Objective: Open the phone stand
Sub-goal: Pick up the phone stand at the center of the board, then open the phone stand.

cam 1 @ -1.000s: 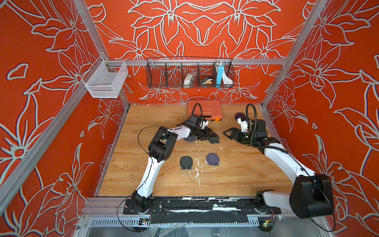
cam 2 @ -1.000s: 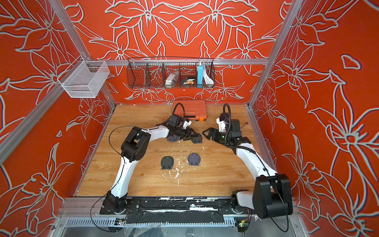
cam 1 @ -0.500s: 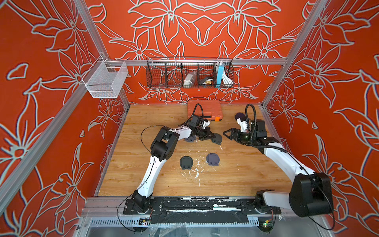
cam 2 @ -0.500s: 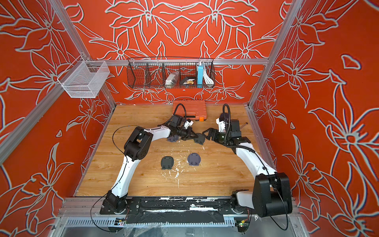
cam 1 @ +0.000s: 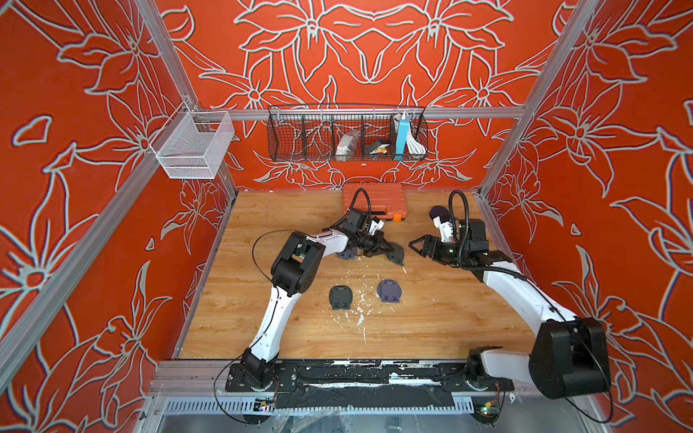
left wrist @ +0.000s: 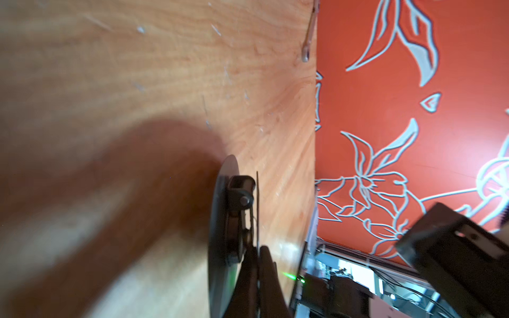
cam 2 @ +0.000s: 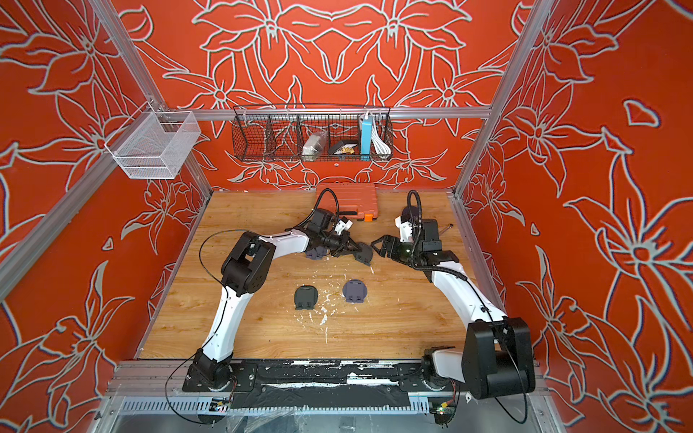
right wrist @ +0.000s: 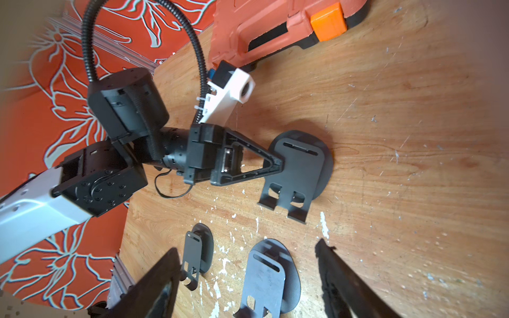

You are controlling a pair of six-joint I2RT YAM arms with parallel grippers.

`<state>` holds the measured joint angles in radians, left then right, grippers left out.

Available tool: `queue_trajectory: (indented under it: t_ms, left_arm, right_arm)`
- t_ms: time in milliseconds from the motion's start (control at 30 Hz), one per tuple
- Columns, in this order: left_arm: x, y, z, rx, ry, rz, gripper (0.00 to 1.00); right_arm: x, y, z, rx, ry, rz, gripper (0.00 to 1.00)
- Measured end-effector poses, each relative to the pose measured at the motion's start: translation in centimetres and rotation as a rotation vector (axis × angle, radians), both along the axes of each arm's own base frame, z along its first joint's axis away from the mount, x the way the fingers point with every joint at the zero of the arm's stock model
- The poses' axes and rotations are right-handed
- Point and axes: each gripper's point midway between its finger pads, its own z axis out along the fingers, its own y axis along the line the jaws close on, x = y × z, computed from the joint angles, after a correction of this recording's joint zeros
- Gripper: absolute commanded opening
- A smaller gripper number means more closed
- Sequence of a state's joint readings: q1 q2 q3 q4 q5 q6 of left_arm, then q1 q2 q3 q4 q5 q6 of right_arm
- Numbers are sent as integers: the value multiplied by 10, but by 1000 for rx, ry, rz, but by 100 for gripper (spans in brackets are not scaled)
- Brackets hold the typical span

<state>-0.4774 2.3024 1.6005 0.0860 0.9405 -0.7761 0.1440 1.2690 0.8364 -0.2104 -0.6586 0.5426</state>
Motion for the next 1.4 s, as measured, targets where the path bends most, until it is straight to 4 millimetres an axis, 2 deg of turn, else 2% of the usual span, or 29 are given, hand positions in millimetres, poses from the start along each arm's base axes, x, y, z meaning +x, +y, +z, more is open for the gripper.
queue_trajectory:
  t_ms: [133, 300, 367, 467, 667, 800, 1067, 1400]
  left_arm:
    - [0, 22, 51, -76, -20, 37, 0]
    - [-9, 57, 134, -204, -129, 86, 0]
    - [-18, 65, 158, -248, -165, 85, 0]
    - [-34, 68, 180, -290, -190, 60, 0]
    - [-52, 69, 192, -314, -180, 35, 0]
    - [-58, 71, 203, -326, -188, 30, 0]
    - [-67, 71, 221, -343, -226, 18, 0]
    - [-72, 69, 220, -344, -222, 7, 0]
  right_arm:
    - [-8, 4, 11, 50, -9, 9, 74]
    - [-14, 18, 38, 174, -38, 57, 66]
    - [-16, 22, 48, 215, -50, 80, 63]
    - [-18, 28, 64, 275, -70, 110, 59]
    - [-21, 37, 88, 367, -92, 151, 58]
    - [-25, 44, 98, 393, -101, 180, 54]
    - [-22, 58, 99, 417, -101, 218, 51]
    - [-20, 71, 96, 424, -84, 248, 50]
